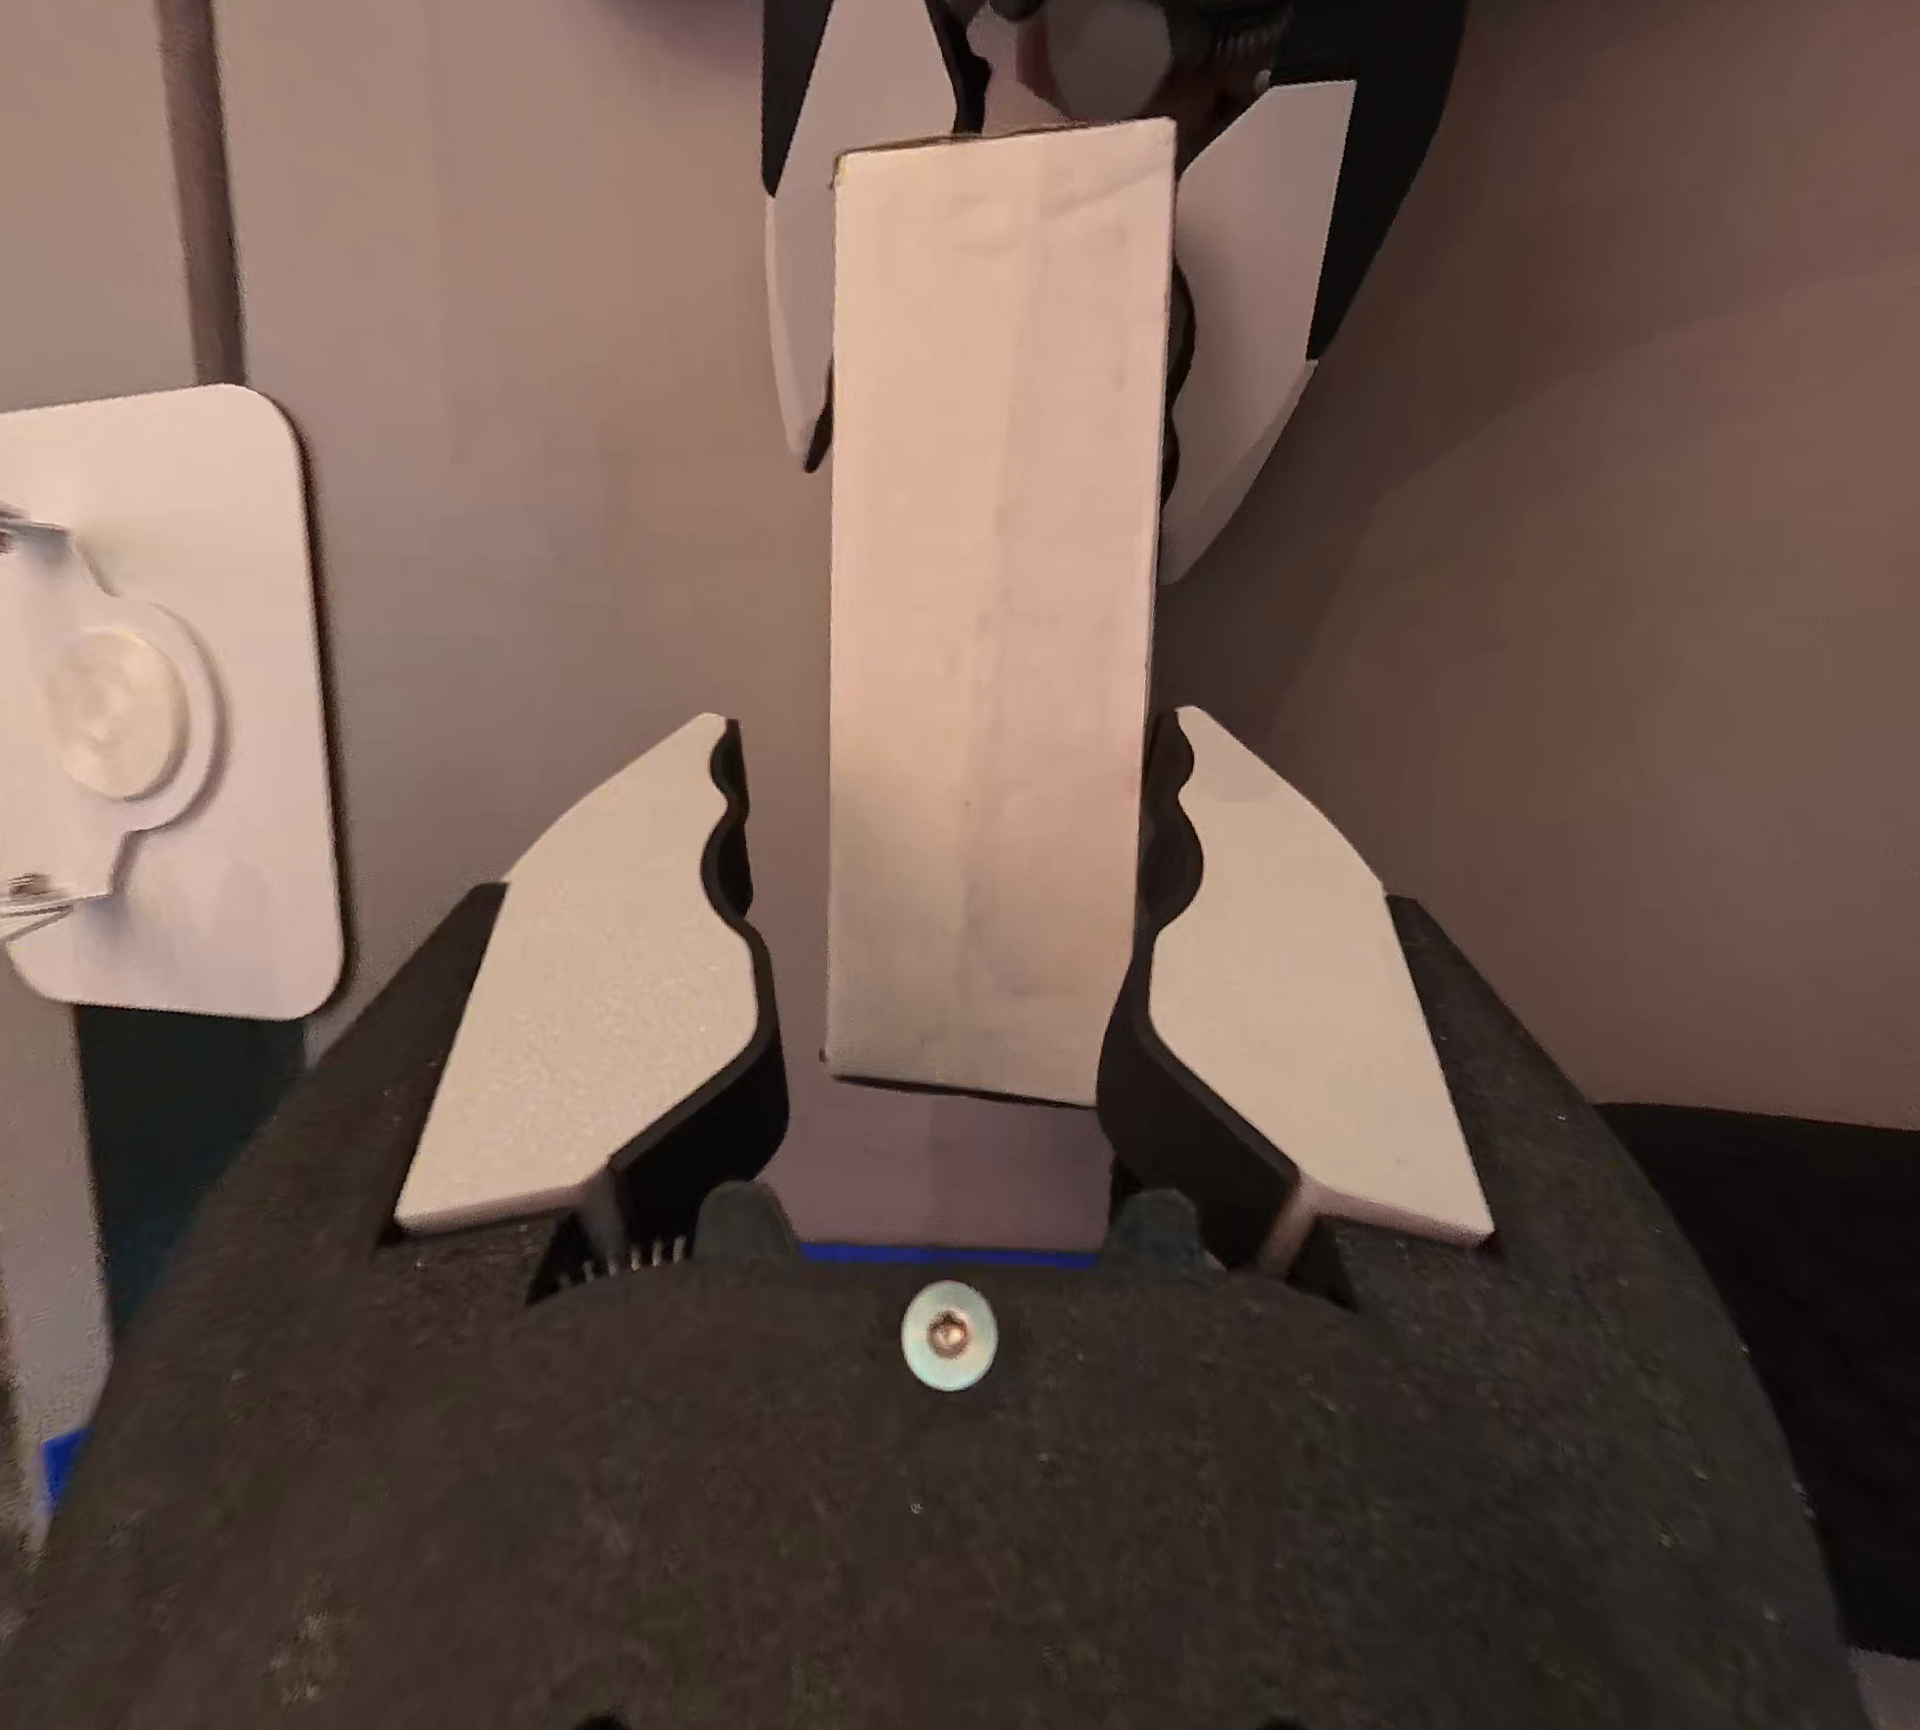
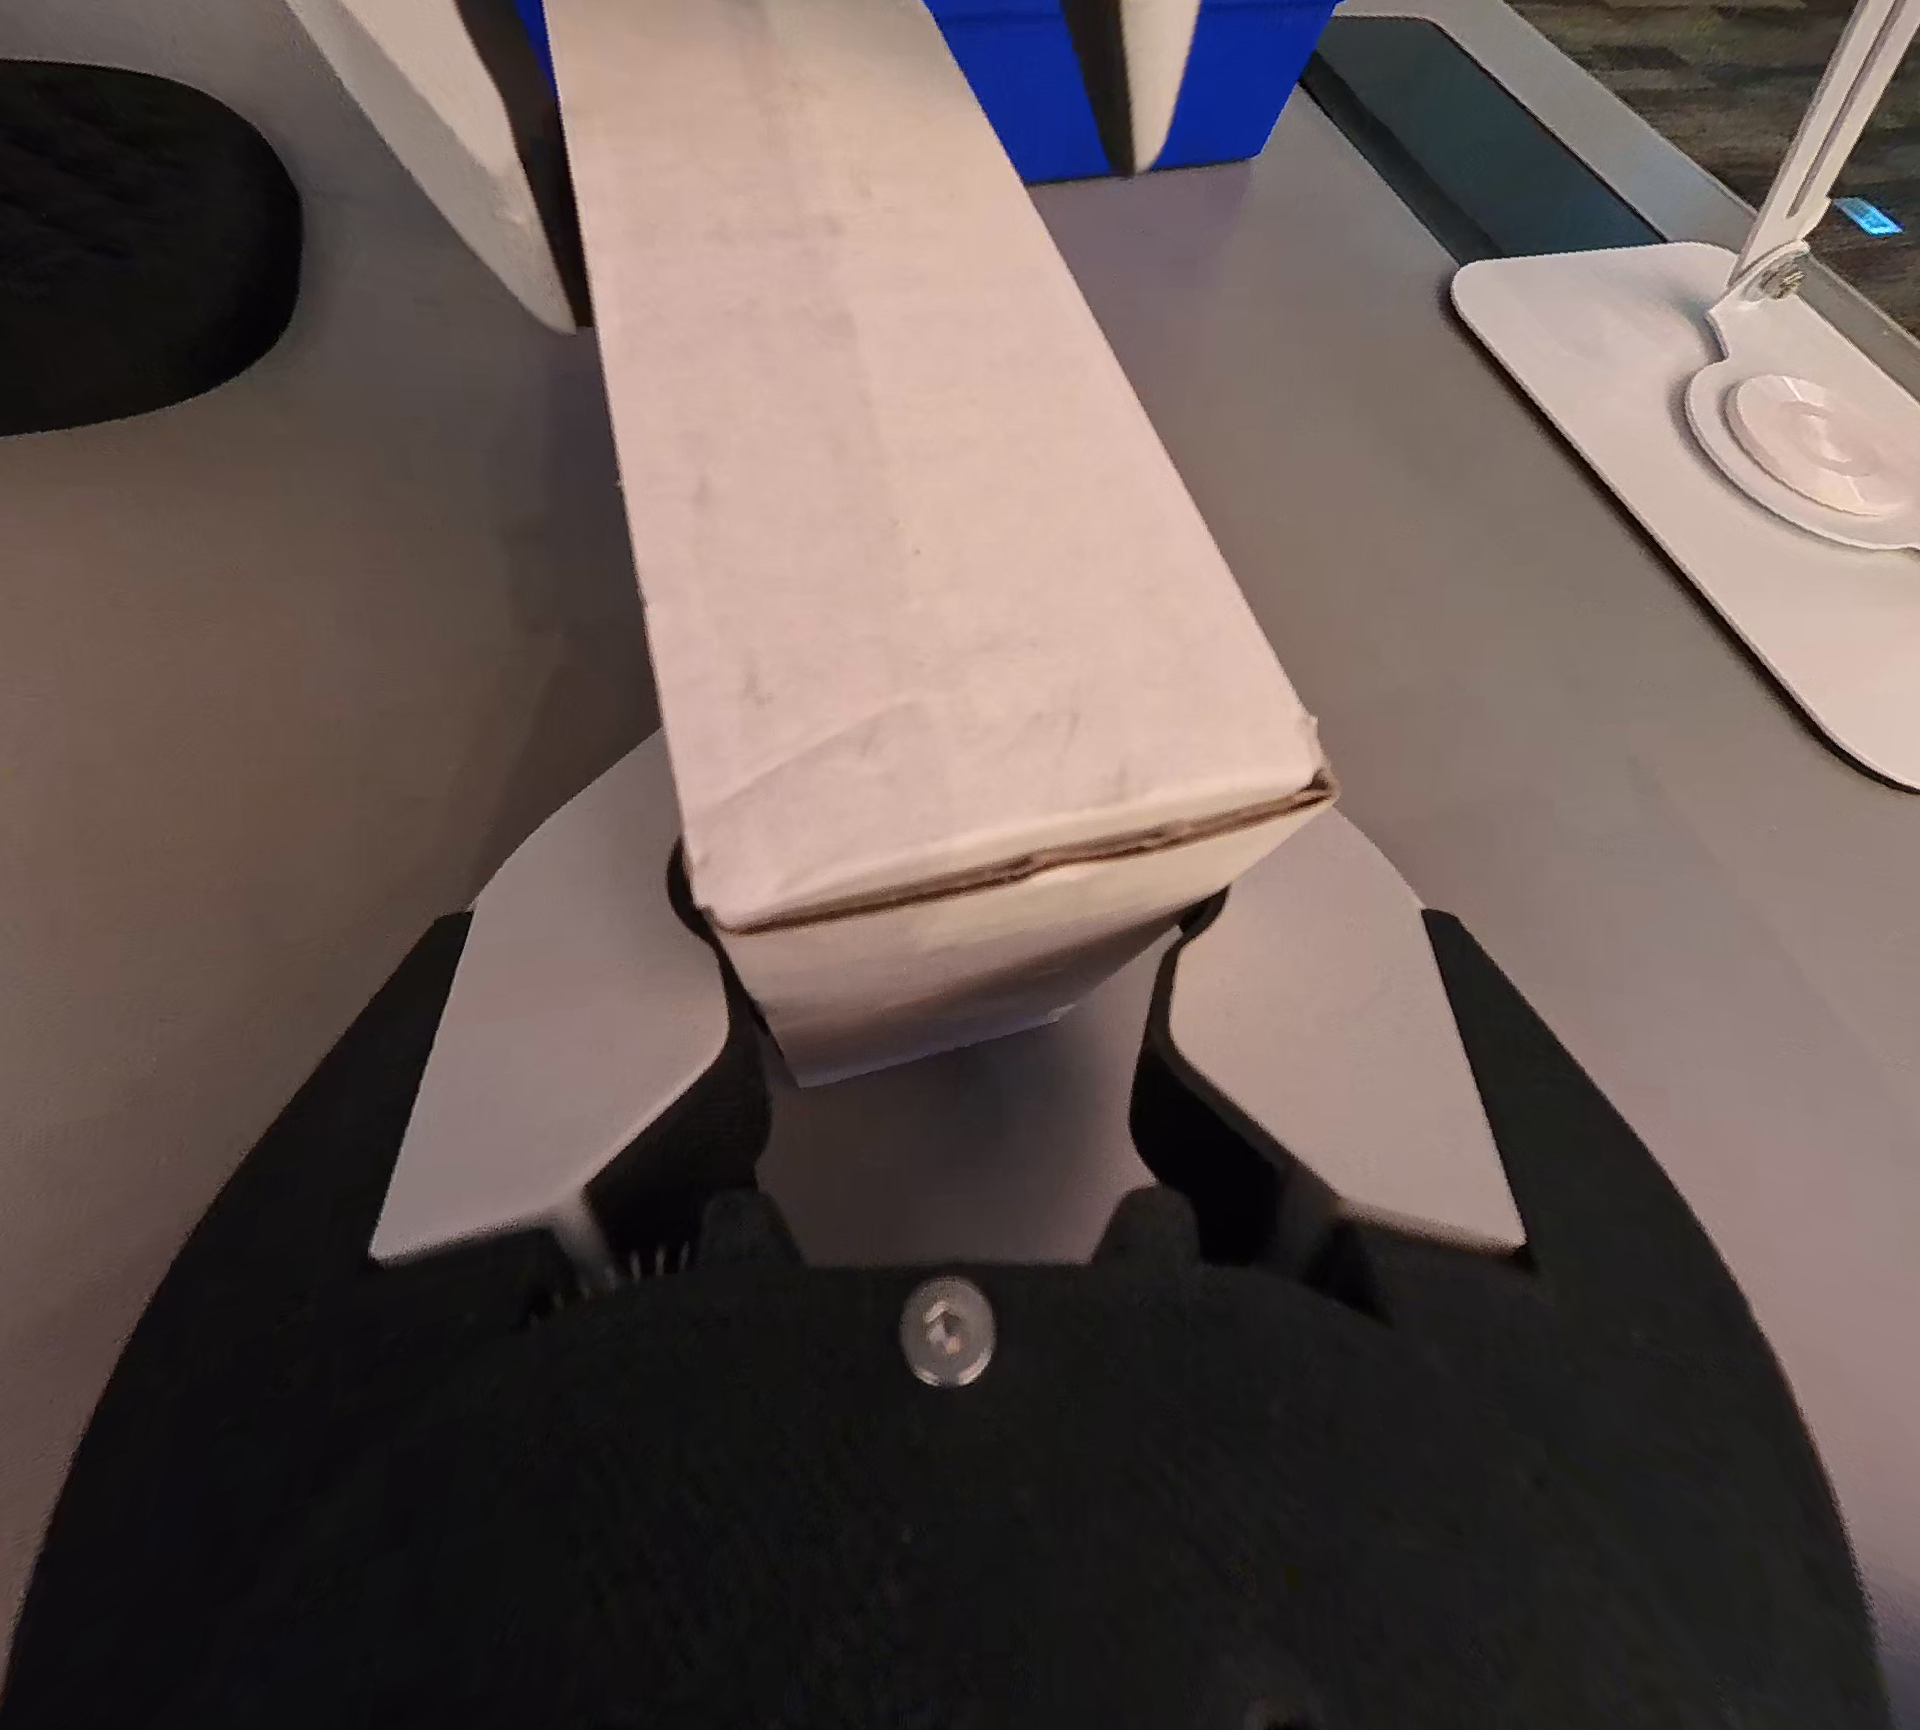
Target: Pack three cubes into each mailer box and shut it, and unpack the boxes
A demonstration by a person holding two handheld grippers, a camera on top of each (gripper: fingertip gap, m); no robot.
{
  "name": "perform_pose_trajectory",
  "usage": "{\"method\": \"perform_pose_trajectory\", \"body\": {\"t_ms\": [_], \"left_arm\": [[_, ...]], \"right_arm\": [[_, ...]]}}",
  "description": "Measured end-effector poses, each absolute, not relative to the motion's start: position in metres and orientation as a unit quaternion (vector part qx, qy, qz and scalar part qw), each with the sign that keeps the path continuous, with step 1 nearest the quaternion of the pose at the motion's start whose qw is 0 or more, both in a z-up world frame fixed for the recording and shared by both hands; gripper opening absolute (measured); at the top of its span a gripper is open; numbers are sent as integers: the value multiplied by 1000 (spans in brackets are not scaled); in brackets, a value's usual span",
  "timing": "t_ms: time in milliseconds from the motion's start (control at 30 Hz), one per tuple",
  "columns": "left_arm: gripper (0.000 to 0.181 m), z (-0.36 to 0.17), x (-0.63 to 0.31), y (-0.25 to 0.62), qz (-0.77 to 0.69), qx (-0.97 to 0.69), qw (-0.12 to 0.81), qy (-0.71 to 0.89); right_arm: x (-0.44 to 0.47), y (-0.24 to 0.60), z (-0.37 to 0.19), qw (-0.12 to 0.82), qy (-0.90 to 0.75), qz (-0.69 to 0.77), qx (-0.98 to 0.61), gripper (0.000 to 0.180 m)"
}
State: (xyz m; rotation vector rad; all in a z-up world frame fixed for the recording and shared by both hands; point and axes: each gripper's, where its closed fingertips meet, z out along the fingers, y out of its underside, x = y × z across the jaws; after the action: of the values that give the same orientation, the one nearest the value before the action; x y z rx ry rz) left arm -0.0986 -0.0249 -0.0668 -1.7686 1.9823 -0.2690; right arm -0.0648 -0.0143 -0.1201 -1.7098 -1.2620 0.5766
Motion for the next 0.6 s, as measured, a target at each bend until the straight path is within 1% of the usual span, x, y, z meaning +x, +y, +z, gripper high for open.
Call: {"method": "perform_pose_trajectory", "body": {"t_ms": [100,133,167,200,400,600], "left_arm": [[74,-74,-98,-27,-126,-660,191,716],[71,-76,-99,-29,-138,-666,169,713],[63,-77,-99,-32,-149,-672,147,710],[63,-78,-99,-32,-153,-679,137,704],[62,-78,-100,-31,-144,-672,149,711],[62,-78,-102,-31,-138,-677,138,710]], "right_arm": [[-64,-15,-120,455,-515,231,-689,88],[-64,-15,-120,456,-517,230,-687,88],[-64,-16,-121,457,-517,229,-687,89],[-64,-15,-121,459,-516,228,-687,89],[-64,-13,-122,455,-519,209,-693,89],[-65,-13,-122,457,-524,207,-688,88]]}}
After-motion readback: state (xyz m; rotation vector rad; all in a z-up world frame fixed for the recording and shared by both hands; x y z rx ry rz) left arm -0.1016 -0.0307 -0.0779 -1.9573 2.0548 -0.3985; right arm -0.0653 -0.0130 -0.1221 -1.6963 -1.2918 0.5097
